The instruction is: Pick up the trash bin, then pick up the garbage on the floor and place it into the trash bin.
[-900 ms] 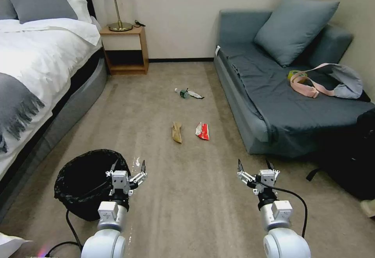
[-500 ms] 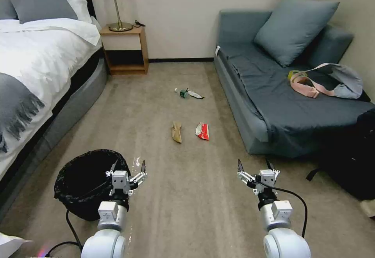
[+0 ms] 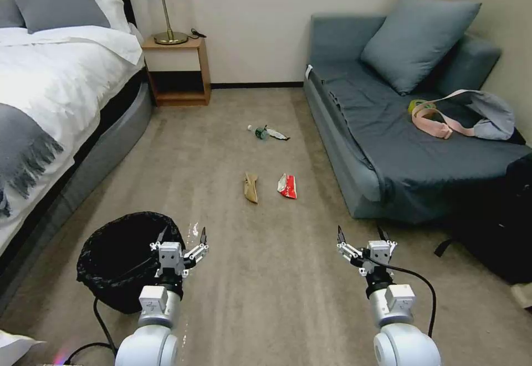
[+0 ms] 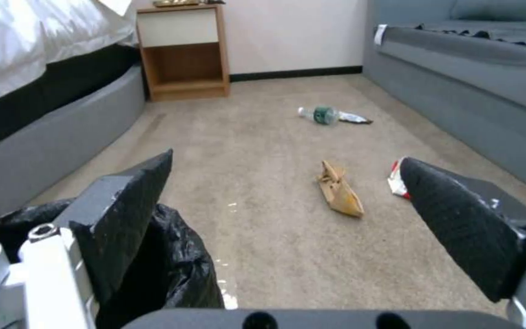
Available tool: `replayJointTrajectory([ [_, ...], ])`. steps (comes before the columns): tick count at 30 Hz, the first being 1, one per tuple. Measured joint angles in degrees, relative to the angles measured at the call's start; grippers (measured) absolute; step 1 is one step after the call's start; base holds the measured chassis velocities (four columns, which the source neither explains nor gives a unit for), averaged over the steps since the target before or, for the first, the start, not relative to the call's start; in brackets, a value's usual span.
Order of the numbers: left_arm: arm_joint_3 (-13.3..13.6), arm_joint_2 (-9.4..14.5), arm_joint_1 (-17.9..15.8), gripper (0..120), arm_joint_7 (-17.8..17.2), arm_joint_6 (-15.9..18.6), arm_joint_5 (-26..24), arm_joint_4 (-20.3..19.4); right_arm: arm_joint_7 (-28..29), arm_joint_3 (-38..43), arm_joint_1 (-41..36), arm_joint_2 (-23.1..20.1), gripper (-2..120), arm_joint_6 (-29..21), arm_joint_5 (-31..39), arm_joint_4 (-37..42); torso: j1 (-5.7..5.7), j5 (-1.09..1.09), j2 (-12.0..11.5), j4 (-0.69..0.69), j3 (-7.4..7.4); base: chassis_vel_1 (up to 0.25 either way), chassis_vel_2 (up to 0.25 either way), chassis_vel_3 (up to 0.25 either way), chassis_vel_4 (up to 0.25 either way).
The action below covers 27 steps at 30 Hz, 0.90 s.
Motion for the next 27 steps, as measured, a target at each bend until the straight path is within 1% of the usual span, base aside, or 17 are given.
replayJointTrajectory([
  [4, 2.7, -1.6, 0.3, 100, -2.4, 0.1, 3.9, 0.5, 0.3, 3.5, -2.2, 0.0, 100, 2.5, 1.1, -0.6, 0.00, -0.01, 0.0, 0.00, 0.00, 0.000, 0.000, 0.000, 0.000],
  [7, 7.6, -4.7, 0.7, 100, -6.8, 0.7, 10.8, 1.2, 1.1, 9.7, -6.1, 0.0, 100, 7.1, 3.1, -1.6, 0.00, 0.00, 0.0, -0.02, 0.00, 0.000, 0.000, 0.000, 0.000],
  [8, 8.5, -5.3, 0.2, 100, -8.3, 1.6, 11.0, 0.0, 1.4, 12.2, -7.6, 0.0, 100, 8.9, 3.9, -2.0, 0.00, 0.05, 0.0, -0.02, 0.00, 0.000, 0.000, 0.000, 0.000],
  [10, 9.0, -5.7, -0.3, 100, -8.6, 2.3, 10.6, -1.4, 1.5, 14.1, -8.8, -0.1, 100, 10.2, 4.5, -2.3, 0.00, 0.01, 0.0, -0.02, 0.00, 0.000, 0.000, 0.000, 0.000],
  [12, 9.0, -5.9, -0.7, 100, -9.0, 4.7, 9.6, -3.5, 1.8, 16.7, -10.4, -0.1, 100, 12.3, 5.4, -2.7, 0.00, -0.01, 0.0, -0.04, -0.01, 0.000, 0.000, 0.000, 0.000],
  [15, 6.5, -5.5, -1.9, 100, -9.8, 10.3, 5.1, -8.9, 2.3, 20.7, -12.9, -0.1, 100, 15.1, 6.6, -3.3, 0.00, -0.02, 0.0, -0.05, -0.01, 0.000, 0.000, 0.000, 0.000],
  [16, 6.5, -5.5, -1.9, 100, -9.8, 10.3, 5.1, -8.9, 2.3, 20.7, -12.9, -0.1, 100, 15.1, 6.6, -3.3, 0.00, -0.02, 0.0, -0.05, -0.01, 0.000, 0.000, 0.000, 0.000],
  [17, 4.1, -4.5, -2.0, 100, -10.0, 12.6, 2.4, -11.9, 2.3, 20.9, -13.1, -0.1, 100, 15.4, 6.8, -3.4, 0.00, -0.02, 0.0, -0.03, 0.00, 0.000, 0.000, 0.000, 0.000],
  [18, 2.7, -3.9, -2.0, 100, -10.0, 13.4, 1.5, -13.2, 2.3, 21.0, -13.1, -0.2, 100, 15.4, 6.9, -3.2, 0.00, -0.01, 0.0, -0.02, 0.00, 0.000, 0.000, 0.000, 0.000],
  [19, 0.0, -2.6, -2.0, 100, -9.9, 14.6, -0.1, -15.2, 1.9, 21.0, -12.7, -0.9, 100, 14.7, 7.5, -1.7, 0.00, 0.04, 0.0, -0.05, 0.00, 0.000, 0.000, 0.000, 0.000],
  [20, 0.0, -2.6, -2.0, 100, -9.9, 14.6, -0.1, -15.2, 1.9, 21.0, -12.7, -0.9, 100, 14.7, 7.5, -1.7, 0.00, 0.04, 0.0, -0.05, 0.00, 0.000, 0.000, 0.000, 0.000],
  [21, -2.4, -1.5, -1.6, 100, -9.2, 15.5, -1.4, -16.3, 1.1, 20.7, -11.7, -2.0, 100, 13.3, 8.4, 1.1, 0.00, -0.02, 0.0, -0.03, 0.00, 0.000, 0.000, 0.000, 0.000],
  [23, -3.4, -1.1, -1.5, 100, -9.2, 15.8, -1.8, -16.6, 0.7, 20.5, -11.1, -2.7, 100, 12.4, 8.9, 2.8, 0.00, -0.04, 0.0, -0.01, -0.01, 0.000, 0.000, 0.000, 0.000],
  [24, -7.6, 0.4, -0.6, 100, -7.7, 17.3, -3.7, -17.5, -0.6, 19.7, -9.6, -4.4, 100, 10.0, 10.2, 7.0, 0.00, -0.07, 0.0, 0.08, 0.00, 0.000, 0.000, 0.000, 0.000],
  [25, -12.1, 3.4, 0.3, 100, -6.0, 20.1, -6.9, -17.7, -0.9, 19.0, -9.3, -5.2, 100, 7.6, 10.5, 8.5, 0.00, -0.03, 0.0, -0.02, 0.00, 0.000, 0.000, 0.000, 0.000],
  [26, -13.4, 4.7, 0.4, 100, -5.6, 21.5, -8.8, -17.6, -0.9, 19.0, -9.3, -5.7, 100, 6.7, 10.5, 8.8, 0.00, -0.04, 0.0, -0.02, 0.00, 0.000, 0.000, 0.000, 0.000],
  [27, -13.4, 4.7, 0.4, 100, -5.6, 21.5, -8.8, -17.6, -0.9, 19.0, -9.3, -5.7, 100, 6.7, 10.5, 8.8, 0.00, -0.04, 0.0, -0.02, 0.00, 0.000, 0.000, 0.000, 0.000],
])
